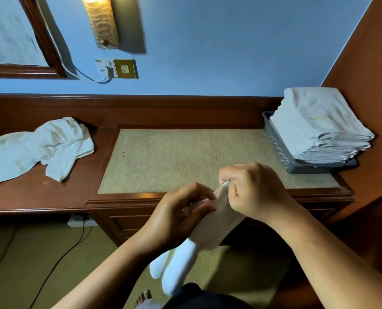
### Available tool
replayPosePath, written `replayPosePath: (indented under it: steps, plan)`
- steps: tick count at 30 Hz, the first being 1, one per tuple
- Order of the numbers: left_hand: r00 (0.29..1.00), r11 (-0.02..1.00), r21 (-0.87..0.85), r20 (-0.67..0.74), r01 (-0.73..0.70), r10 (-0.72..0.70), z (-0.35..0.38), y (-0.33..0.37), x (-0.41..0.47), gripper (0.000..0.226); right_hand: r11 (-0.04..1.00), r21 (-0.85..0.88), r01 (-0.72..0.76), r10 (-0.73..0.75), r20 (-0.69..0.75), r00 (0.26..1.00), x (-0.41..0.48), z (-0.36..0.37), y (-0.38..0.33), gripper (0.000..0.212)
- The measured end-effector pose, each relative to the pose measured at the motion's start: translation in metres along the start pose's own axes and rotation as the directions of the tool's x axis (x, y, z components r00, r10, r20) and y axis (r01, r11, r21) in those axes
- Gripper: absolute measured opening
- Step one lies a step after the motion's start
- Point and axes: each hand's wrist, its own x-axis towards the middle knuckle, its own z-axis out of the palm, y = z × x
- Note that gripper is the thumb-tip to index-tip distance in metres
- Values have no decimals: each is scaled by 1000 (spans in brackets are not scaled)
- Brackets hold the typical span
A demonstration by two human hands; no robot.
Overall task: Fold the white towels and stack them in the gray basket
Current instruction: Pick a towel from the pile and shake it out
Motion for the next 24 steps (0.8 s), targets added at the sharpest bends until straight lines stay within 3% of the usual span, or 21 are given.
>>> replayPosePath:
  steps: [3,10,13,16,17,19,21,24]
  plan:
    - [994,993,-29,24,112,-111,3,-6,-7,3,995,-19,93,-92,45,995,3,-1,-2,18]
    - [925,956,123,246,267,-290,11,-70,-35,37,997,-29,77,-75,56,996,10,4,-2,15]
    - [869,888,335,274,316,-412,8,-111,-63,59,1000,-13,-16,16,18,1000,9,-2,6,11]
    - [752,723,596,281,349,-596,6,-145,-94,87,995,1,-104,104,-29,994,8,-9,23,13]
    - [718,666,653,260,361,-645,6,-155,-103,87,992,4,-125,125,-40,991,7,-12,29,15]
    - [681,553,751,193,360,-706,4,-167,-115,66,988,6,-152,152,-32,988,6,-15,38,18]
    - [681,458,826,130,328,-720,1,-176,-121,44,989,15,-147,147,5,989,4,-16,44,19]
    - [697,408,852,74,328,-713,-8,-188,-125,38,991,44,-130,126,85,988,-2,-14,46,16]
